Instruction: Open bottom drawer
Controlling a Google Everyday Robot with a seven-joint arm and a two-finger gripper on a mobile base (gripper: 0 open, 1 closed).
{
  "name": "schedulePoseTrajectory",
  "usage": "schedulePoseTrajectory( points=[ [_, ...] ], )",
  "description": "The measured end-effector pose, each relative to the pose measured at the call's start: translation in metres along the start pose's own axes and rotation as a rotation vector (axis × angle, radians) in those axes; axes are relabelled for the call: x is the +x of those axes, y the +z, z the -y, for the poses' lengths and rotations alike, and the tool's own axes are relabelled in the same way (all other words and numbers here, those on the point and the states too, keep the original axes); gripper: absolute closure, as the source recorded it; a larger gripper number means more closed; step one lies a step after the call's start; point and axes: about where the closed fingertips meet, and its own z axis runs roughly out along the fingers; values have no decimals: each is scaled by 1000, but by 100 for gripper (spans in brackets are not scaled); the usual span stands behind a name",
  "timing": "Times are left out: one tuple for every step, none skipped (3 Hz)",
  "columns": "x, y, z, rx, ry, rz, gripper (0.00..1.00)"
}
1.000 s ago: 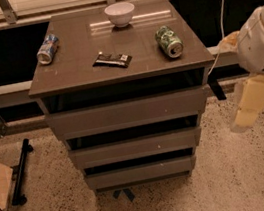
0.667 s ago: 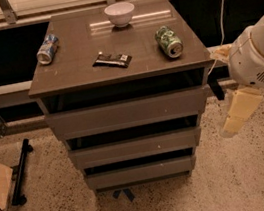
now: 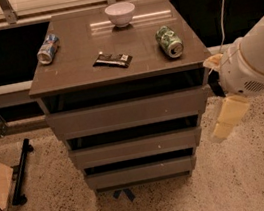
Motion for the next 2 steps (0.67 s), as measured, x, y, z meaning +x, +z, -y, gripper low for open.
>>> schedulePoseTrajectory(
  points=[
    [-2, 32, -5, -33, 26, 42, 0],
    [1, 59, -11, -60, 80, 84, 0]
  ],
)
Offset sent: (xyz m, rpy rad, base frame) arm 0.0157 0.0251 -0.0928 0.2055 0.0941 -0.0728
